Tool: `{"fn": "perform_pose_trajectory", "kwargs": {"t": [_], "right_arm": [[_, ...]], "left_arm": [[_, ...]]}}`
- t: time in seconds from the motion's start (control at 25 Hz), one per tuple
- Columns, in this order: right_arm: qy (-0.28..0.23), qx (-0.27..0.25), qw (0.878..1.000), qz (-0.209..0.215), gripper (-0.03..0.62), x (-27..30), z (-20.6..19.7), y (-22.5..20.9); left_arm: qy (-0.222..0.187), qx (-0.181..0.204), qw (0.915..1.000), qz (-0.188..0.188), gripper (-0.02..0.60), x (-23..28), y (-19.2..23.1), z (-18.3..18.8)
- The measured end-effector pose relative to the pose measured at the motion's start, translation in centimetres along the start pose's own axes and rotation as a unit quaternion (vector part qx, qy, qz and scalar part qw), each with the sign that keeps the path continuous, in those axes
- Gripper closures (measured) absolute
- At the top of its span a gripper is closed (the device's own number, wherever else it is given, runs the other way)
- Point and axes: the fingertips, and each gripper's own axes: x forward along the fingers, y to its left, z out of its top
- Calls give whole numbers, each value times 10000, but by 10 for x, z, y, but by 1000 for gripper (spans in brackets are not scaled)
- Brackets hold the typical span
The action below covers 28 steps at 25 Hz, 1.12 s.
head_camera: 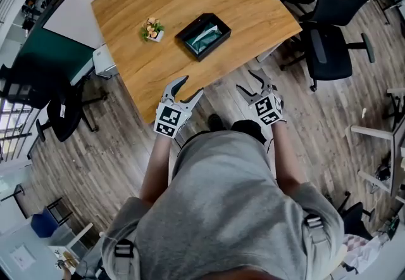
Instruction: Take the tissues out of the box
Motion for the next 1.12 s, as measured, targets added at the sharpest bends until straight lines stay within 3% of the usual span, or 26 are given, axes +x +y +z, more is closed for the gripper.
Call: {"fn": "perform_pose_trajectory", "kwargs": {"t": [0.28,0.72,1.12], "right_arm": [[117,157,9998,21,312,10,-11,1],[-3,-23,9995,307,316,53,14,-35],[-29,-336,9951,931,322,106,25,-84]], "left_arm": [[39,-52,10000,-16,313,5,9,-5],[166,-192,9996,118,314,40,41,3],[337,-541,9966,526,314,86,80,11]]}}
